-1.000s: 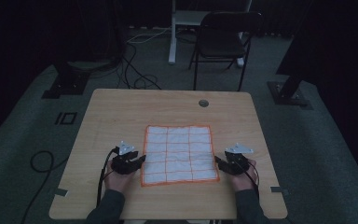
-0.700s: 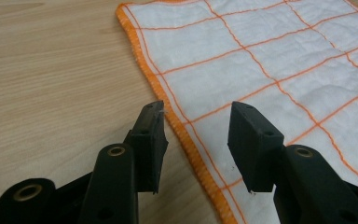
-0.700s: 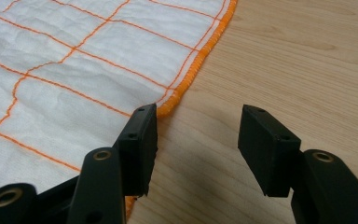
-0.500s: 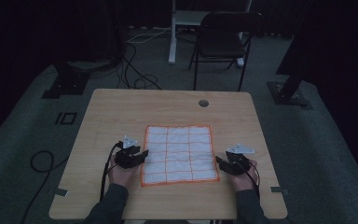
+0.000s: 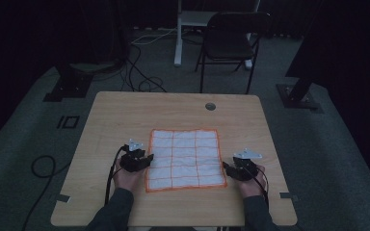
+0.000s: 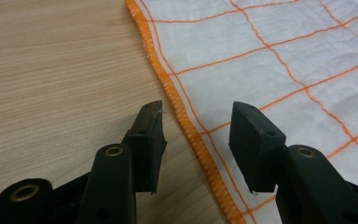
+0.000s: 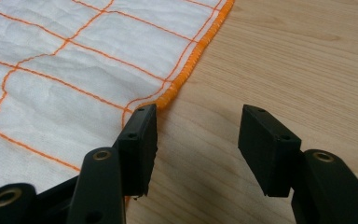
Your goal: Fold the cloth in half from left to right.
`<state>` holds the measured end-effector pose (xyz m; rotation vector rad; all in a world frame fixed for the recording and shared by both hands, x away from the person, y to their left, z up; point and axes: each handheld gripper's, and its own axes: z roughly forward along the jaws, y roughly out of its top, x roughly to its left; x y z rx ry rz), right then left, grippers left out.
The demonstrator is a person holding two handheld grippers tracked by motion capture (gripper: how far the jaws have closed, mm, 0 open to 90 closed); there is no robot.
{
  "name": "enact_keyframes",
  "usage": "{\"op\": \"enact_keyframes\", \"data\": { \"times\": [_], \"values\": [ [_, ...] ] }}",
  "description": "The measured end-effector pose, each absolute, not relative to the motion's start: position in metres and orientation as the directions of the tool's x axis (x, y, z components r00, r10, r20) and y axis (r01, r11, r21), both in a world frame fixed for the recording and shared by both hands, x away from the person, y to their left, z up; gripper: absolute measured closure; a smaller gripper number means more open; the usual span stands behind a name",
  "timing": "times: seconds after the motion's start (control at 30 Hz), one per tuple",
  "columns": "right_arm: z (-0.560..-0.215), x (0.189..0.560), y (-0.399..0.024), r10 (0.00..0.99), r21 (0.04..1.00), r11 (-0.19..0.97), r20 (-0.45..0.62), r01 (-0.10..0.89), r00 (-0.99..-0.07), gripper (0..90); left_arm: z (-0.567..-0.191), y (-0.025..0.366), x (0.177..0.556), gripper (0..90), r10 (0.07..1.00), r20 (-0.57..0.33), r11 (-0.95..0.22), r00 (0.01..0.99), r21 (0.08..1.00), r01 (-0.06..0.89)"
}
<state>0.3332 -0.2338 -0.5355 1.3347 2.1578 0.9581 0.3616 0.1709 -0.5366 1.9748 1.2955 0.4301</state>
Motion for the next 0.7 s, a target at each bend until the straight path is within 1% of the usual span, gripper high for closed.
{"op": "enact_keyframes", "data": {
  "times": [0.33,0.53,0.63,0.7],
  "values": [
    [-0.538,0.334,-0.234,0.893,0.736,0.301,0.005,0.606,-0.45,46.9,-0.54,0.169,0.365,55.2,0.895,-0.105,-0.231,0.433,0.72,0.654],
    [-0.539,0.334,-0.234,0.893,0.735,0.303,0.004,0.607,-0.451,46.9,-0.541,0.164,0.367,54.6,0.893,-0.086,-0.247,0.441,0.726,0.642],
    [-0.539,0.334,-0.234,0.892,0.732,0.306,0.002,0.608,-0.452,46.9,-0.54,0.161,0.368,55.7,0.899,-0.078,-0.246,0.43,0.724,0.645],
    [-0.539,0.333,-0.234,0.892,0.732,0.307,0.001,0.608,-0.452,46.9,-0.541,0.16,0.367,58.7,0.904,-0.067,-0.246,0.422,0.726,0.642]
  ]
}}
